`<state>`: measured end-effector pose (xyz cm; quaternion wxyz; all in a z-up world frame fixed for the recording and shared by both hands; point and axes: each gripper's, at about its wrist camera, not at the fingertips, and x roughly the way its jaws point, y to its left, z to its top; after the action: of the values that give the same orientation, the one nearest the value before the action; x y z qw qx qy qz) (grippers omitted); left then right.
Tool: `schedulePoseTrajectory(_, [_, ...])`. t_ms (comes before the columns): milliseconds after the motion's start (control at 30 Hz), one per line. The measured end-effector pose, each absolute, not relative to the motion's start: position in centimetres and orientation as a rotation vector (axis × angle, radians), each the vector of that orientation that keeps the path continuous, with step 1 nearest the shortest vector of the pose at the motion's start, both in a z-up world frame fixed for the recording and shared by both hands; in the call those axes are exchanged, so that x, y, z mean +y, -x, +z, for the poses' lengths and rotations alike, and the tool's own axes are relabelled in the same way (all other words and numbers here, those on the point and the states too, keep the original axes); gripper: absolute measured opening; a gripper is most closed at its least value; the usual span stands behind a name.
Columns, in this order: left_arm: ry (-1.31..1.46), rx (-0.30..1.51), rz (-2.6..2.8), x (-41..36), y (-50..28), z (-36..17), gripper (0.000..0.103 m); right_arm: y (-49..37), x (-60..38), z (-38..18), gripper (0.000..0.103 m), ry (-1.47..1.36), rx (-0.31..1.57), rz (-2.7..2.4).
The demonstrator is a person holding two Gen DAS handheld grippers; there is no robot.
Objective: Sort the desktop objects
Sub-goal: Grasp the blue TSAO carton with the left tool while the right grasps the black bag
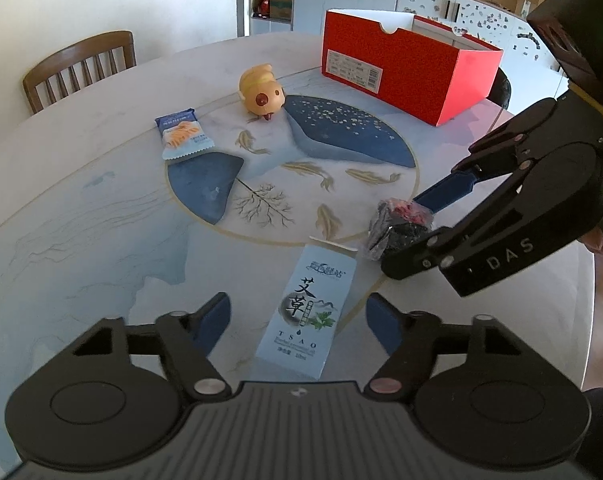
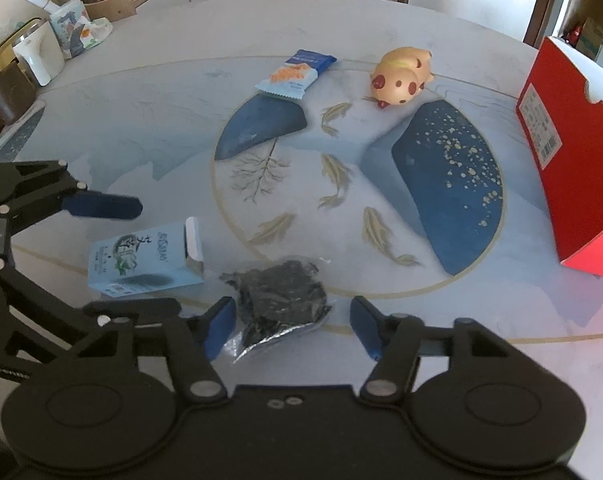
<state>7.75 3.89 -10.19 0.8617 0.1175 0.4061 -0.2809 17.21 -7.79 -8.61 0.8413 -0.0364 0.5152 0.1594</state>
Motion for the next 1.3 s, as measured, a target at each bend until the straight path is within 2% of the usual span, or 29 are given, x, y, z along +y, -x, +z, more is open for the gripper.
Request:
schedulePoseTrajectory(133, [-0.249, 0.852, -0.582, 3.9, -7.7, -10.2, 0.057, -17.3, -7.8, -8.6, 0.050, 0.088, 1.084, 0.340])
schedulePoseTrajectory(200, [-0.246, 0.856, -0.581, 3.9, -7.7, -10.2, 0.048, -17.3, -7.8, -8.5, 0.049, 0.089, 1.082, 0.339])
schedulePoseTrajectory(400, [-0.256, 0.870, -0.588, 3.4, -7.5, -10.1, 0.033, -17.2, -8.1, -8.5, 0.044, 0.080, 1.078, 0.330])
schedulePoseTrajectory(633, [-0.230, 0.873, -0.581, 3.2, -7.6, -9.7, 0.028, -17.0, -8.9, -8.3, 0.040, 0.070, 1.069, 0.318])
schedulePoseTrajectory(933, [-0.216, 0.862, -0.583, 1.7, -7.4, -8.9, 0.028, -16.7, -10.4, -7.7, 0.035, 0.051, 1.045, 0.305])
schedulePoseTrajectory(1300, [-0.192, 0.844, -0.565, -0.8, -7.8, -6.9, 0.028, -16.3, -13.7, -5.7, 0.034, 0.015, 1.004, 0.310])
